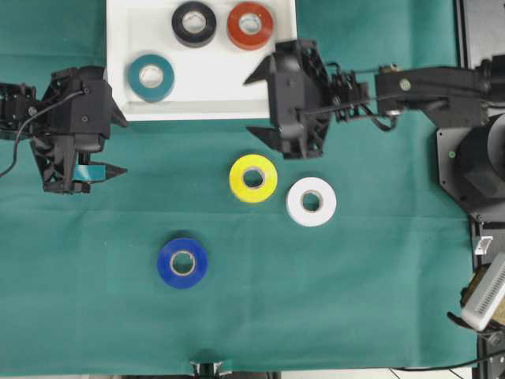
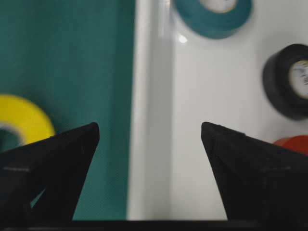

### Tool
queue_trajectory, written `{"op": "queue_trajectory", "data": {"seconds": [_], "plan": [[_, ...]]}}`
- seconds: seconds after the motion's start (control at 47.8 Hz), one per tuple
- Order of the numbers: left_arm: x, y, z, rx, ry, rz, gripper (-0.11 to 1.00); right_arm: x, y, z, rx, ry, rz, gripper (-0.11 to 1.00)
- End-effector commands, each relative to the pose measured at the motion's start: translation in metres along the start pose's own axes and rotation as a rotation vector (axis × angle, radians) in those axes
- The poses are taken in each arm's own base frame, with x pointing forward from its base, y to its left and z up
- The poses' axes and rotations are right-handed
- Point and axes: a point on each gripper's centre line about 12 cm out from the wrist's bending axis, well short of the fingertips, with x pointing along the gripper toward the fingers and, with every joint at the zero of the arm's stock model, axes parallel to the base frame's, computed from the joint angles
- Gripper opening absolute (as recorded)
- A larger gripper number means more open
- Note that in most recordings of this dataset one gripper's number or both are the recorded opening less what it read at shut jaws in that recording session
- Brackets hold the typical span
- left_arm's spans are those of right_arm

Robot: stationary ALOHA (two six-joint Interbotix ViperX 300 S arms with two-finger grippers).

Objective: Put the tape alternately from left to right into the white case.
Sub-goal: 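Open the right gripper and raise it out of the tray, then move the left gripper down to the blue tape roll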

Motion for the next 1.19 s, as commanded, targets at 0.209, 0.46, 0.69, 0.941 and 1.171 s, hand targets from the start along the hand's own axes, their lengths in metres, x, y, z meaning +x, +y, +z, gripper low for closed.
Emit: {"op": "queue_trajectory", "data": {"seconds": [0.209,0.46,0.69,0.941,1.171], "plan": [[-0.003,-0.003,0.011,-0.03,-0.037,-0.009,0.96,-0.025,0.011,-0.003,-0.01,-0.055,0.024,0.78],[-0.004,-0.01,0.013,-0.021,-0.041,-0.024,0.96,-0.024,0.012,-0.003,-0.01,-0.07,0.031,0.78],[-0.006,-0.025,0.018,-0.061,-0.051,-0.06,0.96,-0.024,0.013,-0.005,-0.011,-0.067,0.034,0.78],[0.002,-0.05,0.015,-0.205,-0.012,-0.112,0.96,-0.021,0.013,-0.006,-0.011,-0.058,0.035,0.78],[0.008,-0.074,0.021,-0.316,0.01,-0.157,0.96,-0.021,0.014,-0.006,-0.012,-0.058,0.036,0.78]]}}
